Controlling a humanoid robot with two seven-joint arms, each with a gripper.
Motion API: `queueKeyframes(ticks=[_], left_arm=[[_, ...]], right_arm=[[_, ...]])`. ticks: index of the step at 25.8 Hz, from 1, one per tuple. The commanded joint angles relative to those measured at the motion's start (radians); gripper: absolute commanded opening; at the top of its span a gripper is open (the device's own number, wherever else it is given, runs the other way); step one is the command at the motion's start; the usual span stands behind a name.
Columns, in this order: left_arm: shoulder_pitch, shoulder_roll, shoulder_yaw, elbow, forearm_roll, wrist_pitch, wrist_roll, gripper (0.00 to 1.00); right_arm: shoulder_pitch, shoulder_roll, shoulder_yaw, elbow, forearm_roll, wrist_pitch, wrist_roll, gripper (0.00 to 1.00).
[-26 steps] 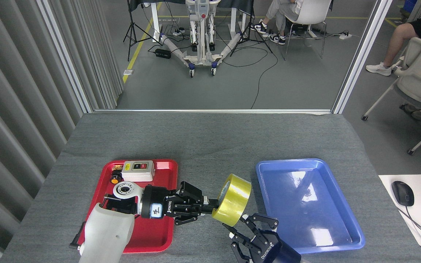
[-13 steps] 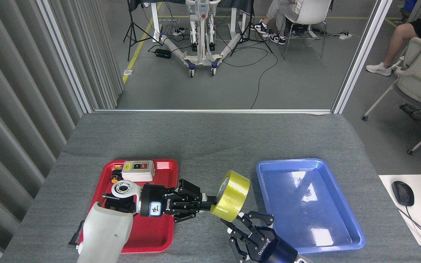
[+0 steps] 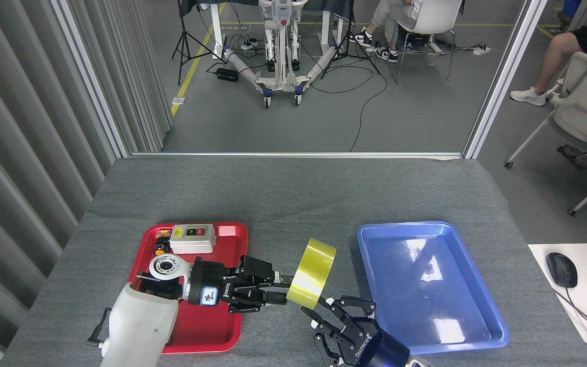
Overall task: Place and move tape with both arms
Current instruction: 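Bring the right gripper to the tape and grasp it from the left hand, then release the tape from the left hand and lift it with the right gripper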
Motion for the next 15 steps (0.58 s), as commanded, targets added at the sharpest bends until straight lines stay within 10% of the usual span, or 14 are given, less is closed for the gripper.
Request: queueKeyframes(ticks=[1,15], left_arm=[[-0.001,0.003,0.002,0.004,-0.013,-0.008,-0.001,1.0],[-0.001,0.071,0.002,0.007,-0.017,-0.02,-0.001,1.0]], right_arm=[[-0.005,0.004,0.0,0.0,0.0,0.038,-0.003,0.06],[-0.005,0.005,0.0,0.0,0.0,0.039,-0.003,0.05]])
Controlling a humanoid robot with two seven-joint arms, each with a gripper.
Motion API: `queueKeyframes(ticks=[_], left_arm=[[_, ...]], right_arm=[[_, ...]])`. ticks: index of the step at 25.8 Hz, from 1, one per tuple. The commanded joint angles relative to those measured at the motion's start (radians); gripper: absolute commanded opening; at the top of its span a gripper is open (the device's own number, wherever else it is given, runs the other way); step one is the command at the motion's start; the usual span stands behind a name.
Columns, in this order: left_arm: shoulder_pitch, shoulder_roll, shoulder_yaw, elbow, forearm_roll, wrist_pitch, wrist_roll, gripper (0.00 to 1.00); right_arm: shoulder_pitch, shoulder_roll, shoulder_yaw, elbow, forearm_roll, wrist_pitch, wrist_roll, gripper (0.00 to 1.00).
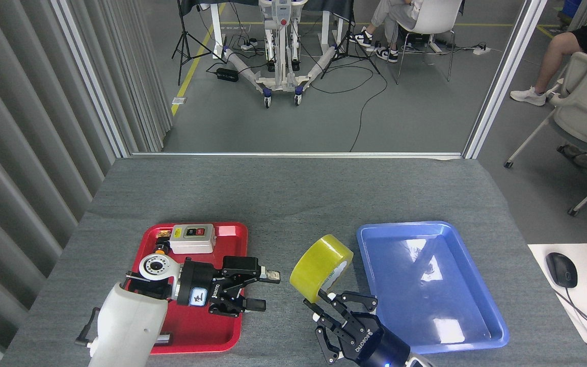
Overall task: Place and move tape with both arms
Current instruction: 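Release the tape from the left hand and lift it with the right gripper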
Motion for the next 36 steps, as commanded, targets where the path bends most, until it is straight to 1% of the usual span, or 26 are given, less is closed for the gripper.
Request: queueKeyframes(ticks=[1,3,5,8,14,17,19,21,22,24,26,29,33,35,36], left_arm=[[0.002,0.047,0.0,0.001,-0.001,-0.009,0.0,1.0],[0.002,0.08,0.0,0.003,-0.009,-0.012,0.006,1.0],[0.002,0.103,0.0,0.006,-0.049,-0.01,0.047,1.0],[0.002,0.109,0.009,0.012,-0.092,-0.01,0.097,1.0],[-0.015,0.11,0.054,0.044,-0.104,-0.009,0.124,1.0],[-0.051,0.13,0.058,0.083,-0.178,-0.004,0.245,1.0],[-0.08,0.162,0.06,0.119,-0.259,-0.004,0.33,1.0],[-0.124,0.187,0.06,0.167,-0.342,-0.012,0.409,1.0],[-0.137,0.195,0.06,0.179,-0.366,-0.012,0.429,1.0],[-0.164,0.222,0.058,0.211,-0.474,-0.012,0.512,1.0],[-0.187,0.228,0.06,0.227,-0.544,-0.012,0.561,1.0],[-0.226,0.232,0.058,0.242,-0.563,-0.009,0.571,1.0],[-0.233,0.236,0.058,0.247,-0.566,-0.003,0.586,1.0],[-0.235,0.261,0.058,0.248,-0.566,-0.001,0.604,1.0],[-0.233,0.262,0.057,0.248,-0.554,0.003,0.607,1.0]], right_arm=[[0.0,-0.001,0.0,-0.001,0.0,0.0,0.0,0.05],[0.0,-0.002,0.0,-0.001,0.0,0.0,0.0,0.04],[0.002,-0.004,0.0,-0.001,0.0,0.002,0.0,0.04],[0.002,-0.004,0.0,-0.001,0.0,0.002,0.0,0.04],[0.003,-0.004,-0.003,-0.009,-0.005,0.002,0.0,0.04],[0.002,-0.013,-0.029,-0.033,-0.018,-0.003,0.003,0.04],[0.006,-0.024,-0.095,-0.045,-0.046,-0.007,0.045,0.04],[0.012,-0.033,-0.169,-0.052,-0.103,-0.014,0.12,0.04],[0.014,-0.036,-0.184,-0.055,-0.123,-0.017,0.143,0.04],[0.014,-0.068,-0.219,-0.055,-0.221,-0.037,0.233,0.04],[0.009,-0.093,-0.262,-0.055,-0.31,-0.049,0.322,0.04],[-0.018,-0.104,-0.324,-0.053,-0.425,-0.066,0.469,0.04],[-0.046,-0.104,-0.397,-0.053,-0.525,-0.077,0.693,0.03],[-0.089,-0.104,-0.416,-0.048,-0.603,-0.075,0.819,0.03],[-0.104,-0.107,-0.416,-0.048,-0.646,-0.07,0.884,0.03]])
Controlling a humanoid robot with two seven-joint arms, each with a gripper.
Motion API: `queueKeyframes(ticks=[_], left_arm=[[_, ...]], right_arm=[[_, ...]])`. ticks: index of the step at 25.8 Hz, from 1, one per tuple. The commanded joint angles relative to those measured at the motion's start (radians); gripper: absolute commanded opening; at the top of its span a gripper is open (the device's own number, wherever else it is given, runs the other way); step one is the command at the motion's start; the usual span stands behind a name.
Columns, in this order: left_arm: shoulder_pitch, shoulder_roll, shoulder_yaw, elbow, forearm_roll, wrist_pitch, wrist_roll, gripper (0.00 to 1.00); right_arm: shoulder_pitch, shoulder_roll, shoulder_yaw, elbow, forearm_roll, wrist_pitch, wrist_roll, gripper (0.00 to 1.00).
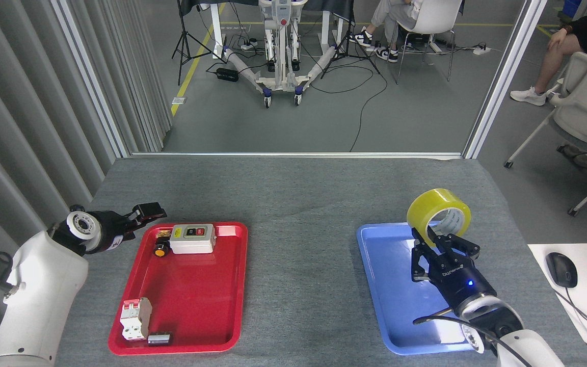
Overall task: Place and move tape with both arms
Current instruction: 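Lower the tape into the blue tray with the right gripper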
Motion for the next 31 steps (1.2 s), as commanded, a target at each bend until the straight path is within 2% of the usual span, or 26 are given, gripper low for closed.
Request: queueKeyframes(ticks=[1,5,7,10,12,15,17,20,21,22,24,26,28,31], left_arm=[[-0.004,0.0,0.011,-0.001,0.021,0.003,0.026,1.0],[-0.062,-0.02,0.063,0.056,0.079,-0.022,0.026,1.0],[-0.058,-0.034,0.078,0.067,0.136,-0.078,0.023,1.0],[-0.059,-0.044,0.098,0.081,0.209,-0.198,0.02,1.0],[-0.044,-0.063,0.127,0.099,0.292,-0.258,0.066,1.0],[0.013,-0.072,0.127,0.107,0.303,-0.272,0.273,1.0],[0.033,-0.092,0.091,0.111,0.242,-0.264,0.503,1.0],[0.132,-0.092,-0.005,0.068,-0.056,-0.255,0.911,1.0],[0.145,-0.095,-0.005,0.041,-0.154,-0.239,0.988,1.0],[0.155,-0.096,0.0,0.01,-0.219,-0.219,0.998,1.0],[0.218,-0.09,0.014,-0.071,-0.231,-0.216,1.012,1.0],[0.313,-0.089,0.018,-0.211,-0.231,-0.215,1.028,1.0],[0.421,-0.089,0.032,-0.332,-0.236,-0.21,1.061,1.0],[0.53,-0.089,0.06,-0.421,-0.243,-0.213,1.097,1.0]], right_arm=[[-0.059,-0.016,-0.027,0.003,-0.153,0.005,0.23,0.03],[-0.1,-0.045,-0.025,0.003,-0.304,0.065,0.438,0.02],[-0.109,-0.053,-0.021,0.003,-0.344,0.105,0.54,0.02],[-0.122,-0.028,-0.021,0.003,-0.358,0.215,0.672,0.02],[-0.129,0.013,-0.021,0.001,-0.357,0.26,0.731,0.02],[-0.129,0.055,-0.024,-0.002,-0.361,0.287,0.808,0.02],[-0.129,0.094,-0.025,0.0,-0.37,0.318,0.86,0.02],[-0.128,0.127,-0.021,0.001,-0.369,0.37,0.915,0.02],[-0.128,0.13,-0.018,0.004,-0.369,0.381,0.923,0.02],[-0.129,0.13,-0.016,0.006,-0.369,0.387,0.923,0.02],[-0.131,0.127,-0.013,0.021,-0.37,0.396,0.923,0.01],[-0.141,0.121,-0.007,0.056,-0.372,0.405,0.923,0.01],[-0.174,0.119,-0.005,0.115,-0.372,0.408,0.923,0.01],[-0.23,0.124,-0.005,0.205,-0.372,0.396,0.911,0.02]])
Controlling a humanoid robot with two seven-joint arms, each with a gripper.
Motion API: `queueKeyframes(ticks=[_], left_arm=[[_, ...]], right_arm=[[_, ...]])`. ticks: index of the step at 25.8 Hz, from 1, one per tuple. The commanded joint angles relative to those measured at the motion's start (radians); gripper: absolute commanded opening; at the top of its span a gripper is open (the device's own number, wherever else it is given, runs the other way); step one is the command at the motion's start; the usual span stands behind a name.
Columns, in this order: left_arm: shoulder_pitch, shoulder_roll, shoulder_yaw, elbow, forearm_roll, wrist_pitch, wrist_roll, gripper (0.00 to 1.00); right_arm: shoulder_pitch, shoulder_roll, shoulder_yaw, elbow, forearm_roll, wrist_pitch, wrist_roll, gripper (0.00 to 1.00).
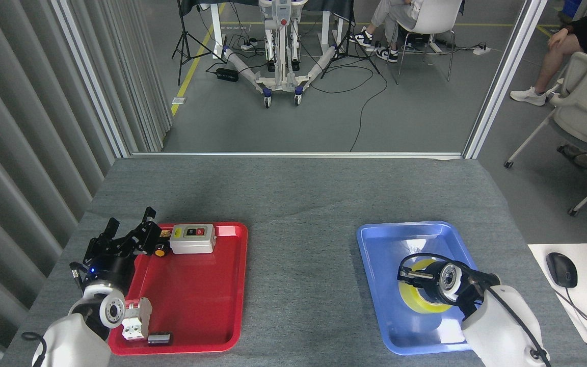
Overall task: Place and move tape with both arms
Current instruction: 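Lower the tape into the blue tray with the right gripper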
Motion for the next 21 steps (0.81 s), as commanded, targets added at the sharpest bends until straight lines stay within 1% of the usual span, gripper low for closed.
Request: queueKeyframes(ticks=[1,3,5,6,11,12,13,14,16,17,18,19,21], left_arm=[[0.134,0.001,0.023,-0.119,-0.012,-0.004,0.037,1.0],[0.163,0.005,0.023,-0.153,-0.014,-0.007,0.037,1.0],[0.174,0.024,0.024,-0.17,-0.016,-0.014,0.036,1.0],[0.175,0.033,0.024,-0.171,-0.016,-0.016,0.034,1.0],[0.177,0.036,0.024,-0.199,-0.031,-0.014,0.014,1.0],[0.178,0.036,0.024,-0.209,-0.068,-0.01,0.002,1.0],[0.18,0.033,0.024,-0.225,-0.141,-0.004,-0.012,1.0],[0.18,0.028,0.024,-0.239,-0.238,0.004,-0.027,1.0],[0.181,0.018,0.035,-0.246,-0.411,0.021,-0.05,1.0],[0.181,0.013,0.043,-0.248,-0.476,0.026,-0.061,1.0],[0.181,0.014,0.043,-0.255,-0.502,0.018,-0.075,1.0],[0.181,0.018,0.041,-0.265,-0.502,0.016,-0.093,1.0],[0.192,0.019,0.043,-0.282,-0.5,0.007,-0.135,1.0]], right_arm=[[-0.07,0.004,0.002,0.101,0.0,-0.011,-0.018,0.02],[-0.089,0.007,0.015,0.152,0.0,-0.042,-0.031,0.02],[-0.102,0.009,0.036,0.182,0.0,-0.056,-0.044,0.05],[-0.104,0.009,0.042,0.185,0.0,-0.057,-0.05,0.09],[-0.104,0.009,0.042,0.188,0.001,-0.062,-0.081,0.35],[-0.105,0.009,0.042,0.188,0.001,-0.062,-0.087,0.41],[-0.105,0.01,0.042,0.188,0.001,-0.062,-0.091,0.49],[-0.105,0.01,0.044,0.188,0.001,-0.062,-0.093,0.55],[-0.105,0.018,0.044,0.188,0.001,-0.059,-0.094,0.63],[-0.105,0.023,0.044,0.188,0.001,-0.059,-0.094,0.66],[-0.104,0.024,0.044,0.188,0.003,-0.059,-0.094,0.72],[-0.104,0.024,0.044,0.19,0.003,-0.059,-0.096,0.75],[-0.102,0.026,0.044,0.188,0.003,-0.06,-0.11,0.75]])
